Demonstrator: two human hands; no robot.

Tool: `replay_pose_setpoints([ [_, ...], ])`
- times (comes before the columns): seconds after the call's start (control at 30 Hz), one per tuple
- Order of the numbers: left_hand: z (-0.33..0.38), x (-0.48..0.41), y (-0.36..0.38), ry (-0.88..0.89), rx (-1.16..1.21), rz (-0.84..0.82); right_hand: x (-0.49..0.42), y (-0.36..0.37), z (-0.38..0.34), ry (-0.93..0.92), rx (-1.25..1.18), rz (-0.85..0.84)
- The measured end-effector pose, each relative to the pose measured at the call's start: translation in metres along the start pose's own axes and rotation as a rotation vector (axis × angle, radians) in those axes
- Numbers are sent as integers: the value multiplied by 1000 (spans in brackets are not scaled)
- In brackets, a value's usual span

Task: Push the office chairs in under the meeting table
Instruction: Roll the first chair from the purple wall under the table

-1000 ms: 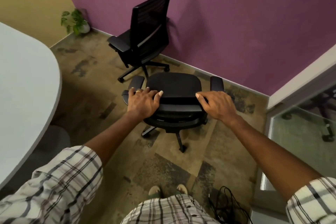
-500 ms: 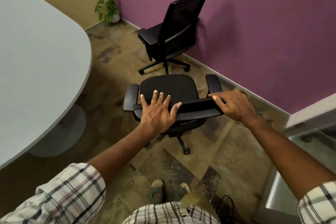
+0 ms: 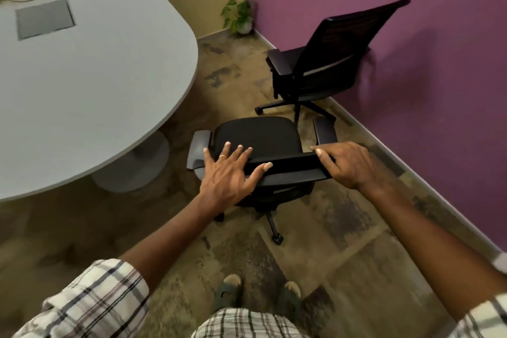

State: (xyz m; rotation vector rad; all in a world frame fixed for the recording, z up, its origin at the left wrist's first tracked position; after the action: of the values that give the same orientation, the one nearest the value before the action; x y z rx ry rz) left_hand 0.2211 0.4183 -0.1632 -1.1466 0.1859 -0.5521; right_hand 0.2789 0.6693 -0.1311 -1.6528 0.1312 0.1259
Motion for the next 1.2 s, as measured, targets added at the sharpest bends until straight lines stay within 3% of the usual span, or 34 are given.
replay_pose_setpoints([
  [0.23,15,-35,-11,-100,29,122,-58,-9,36,-113,32,26],
  [0.5,2,-50,-25,-220,44,202,-115,-2,28,-234,31,10],
  [1.2,-139,-156,-89,-415,34,296,-320,53,-48,-454,-35,-56],
])
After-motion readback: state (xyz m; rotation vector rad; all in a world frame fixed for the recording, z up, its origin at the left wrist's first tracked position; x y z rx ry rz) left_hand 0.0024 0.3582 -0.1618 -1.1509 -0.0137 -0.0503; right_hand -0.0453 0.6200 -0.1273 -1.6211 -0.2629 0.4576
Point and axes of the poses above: each hand's wrist, its own x-axis away from the middle knuckle, its own y-axis out of the palm, z = x × y, the point moved 10 cm from there along -x, towards the middle knuckle, and after that the axes turned 11 degrees about x, right-handed, at the moved point
